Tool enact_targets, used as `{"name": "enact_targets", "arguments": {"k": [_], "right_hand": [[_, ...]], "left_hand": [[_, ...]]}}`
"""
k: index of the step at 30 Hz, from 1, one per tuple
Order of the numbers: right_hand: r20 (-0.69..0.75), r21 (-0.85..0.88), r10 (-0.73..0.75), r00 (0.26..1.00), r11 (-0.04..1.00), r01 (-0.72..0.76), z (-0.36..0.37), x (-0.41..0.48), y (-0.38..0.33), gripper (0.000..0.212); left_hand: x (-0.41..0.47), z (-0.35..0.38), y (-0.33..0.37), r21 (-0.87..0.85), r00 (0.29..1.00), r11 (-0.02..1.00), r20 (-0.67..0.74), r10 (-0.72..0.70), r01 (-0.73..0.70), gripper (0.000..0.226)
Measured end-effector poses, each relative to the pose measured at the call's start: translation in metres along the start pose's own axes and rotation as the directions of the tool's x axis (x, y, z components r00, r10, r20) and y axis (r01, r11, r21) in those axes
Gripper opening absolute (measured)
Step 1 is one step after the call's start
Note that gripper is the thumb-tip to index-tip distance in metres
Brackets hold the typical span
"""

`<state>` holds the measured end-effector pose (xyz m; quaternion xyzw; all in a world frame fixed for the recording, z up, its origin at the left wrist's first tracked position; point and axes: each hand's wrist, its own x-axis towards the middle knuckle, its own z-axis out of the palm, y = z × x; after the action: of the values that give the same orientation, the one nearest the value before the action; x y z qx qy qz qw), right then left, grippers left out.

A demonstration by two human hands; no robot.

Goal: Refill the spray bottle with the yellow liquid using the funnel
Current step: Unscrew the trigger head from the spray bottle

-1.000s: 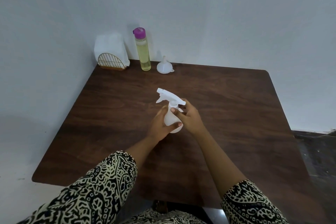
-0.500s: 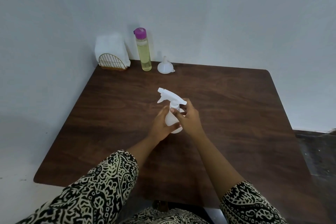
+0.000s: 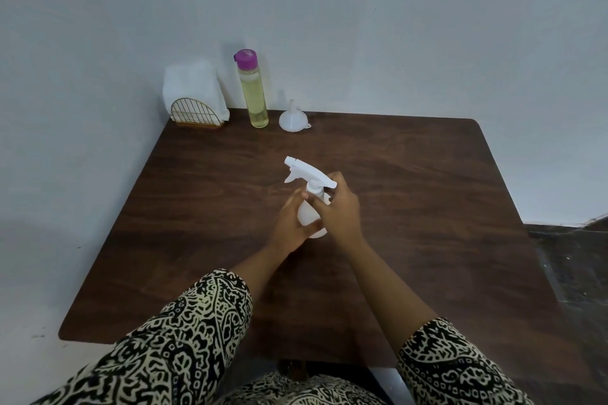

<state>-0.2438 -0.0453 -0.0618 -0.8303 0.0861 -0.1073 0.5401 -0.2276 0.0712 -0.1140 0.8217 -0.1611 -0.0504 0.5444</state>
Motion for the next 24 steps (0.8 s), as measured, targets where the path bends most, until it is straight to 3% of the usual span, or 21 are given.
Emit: {"name": "enact_targets", "arguments": {"k": [3, 6, 8, 13, 15, 19, 24], "right_hand": [[0.161, 0.034, -0.064, 0.985, 0.998, 0.059, -0.008, 0.001, 0.007, 0.026], [0.293, 0.014, -0.095, 0.951, 0.995, 0.096, -0.014, 0.002, 0.012, 0.052], [0.292, 0.017, -0.019, 0.956, 1.000, 0.015, -0.013, 0.002, 0.012, 0.070], [-0.022, -0.049, 0.057, 0.998, 0.997, -0.058, 0.003, -0.002, -0.005, 0.044], [-0.054, -0.063, 0.036, 0.998, 0.997, -0.039, 0.004, -0.002, -0.007, 0.035], [0.092, 0.013, -0.002, 0.996, 1.000, 0.001, -0.006, -0.002, -0.001, 0.023], [0.304, 0.120, 0.024, 0.952, 0.991, -0.063, -0.018, 0.005, 0.001, 0.040]], "left_hand": [[0.002, 0.001, -0.005, -0.002, 1.000, 1.000, 0.015, 0.000, 0.000, 0.063], [0.003, 0.001, -0.007, 0.004, 1.000, 1.000, 0.015, 0.001, -0.001, 0.062], [0.002, 0.001, -0.008, -0.008, 1.000, 1.000, 0.004, -0.013, 0.013, 0.065], [0.000, 0.000, -0.003, -0.038, 1.000, 0.999, -0.008, 0.020, -0.021, 0.056], [0.001, 0.000, -0.003, -0.020, 0.999, 0.999, -0.008, 0.039, -0.039, 0.053], [0.003, 0.002, -0.011, 0.000, 1.000, 1.000, 0.009, 0.015, -0.015, 0.063], [0.001, -0.001, -0.003, -0.039, 1.000, 0.999, -0.002, -0.006, 0.006, 0.058]]}}
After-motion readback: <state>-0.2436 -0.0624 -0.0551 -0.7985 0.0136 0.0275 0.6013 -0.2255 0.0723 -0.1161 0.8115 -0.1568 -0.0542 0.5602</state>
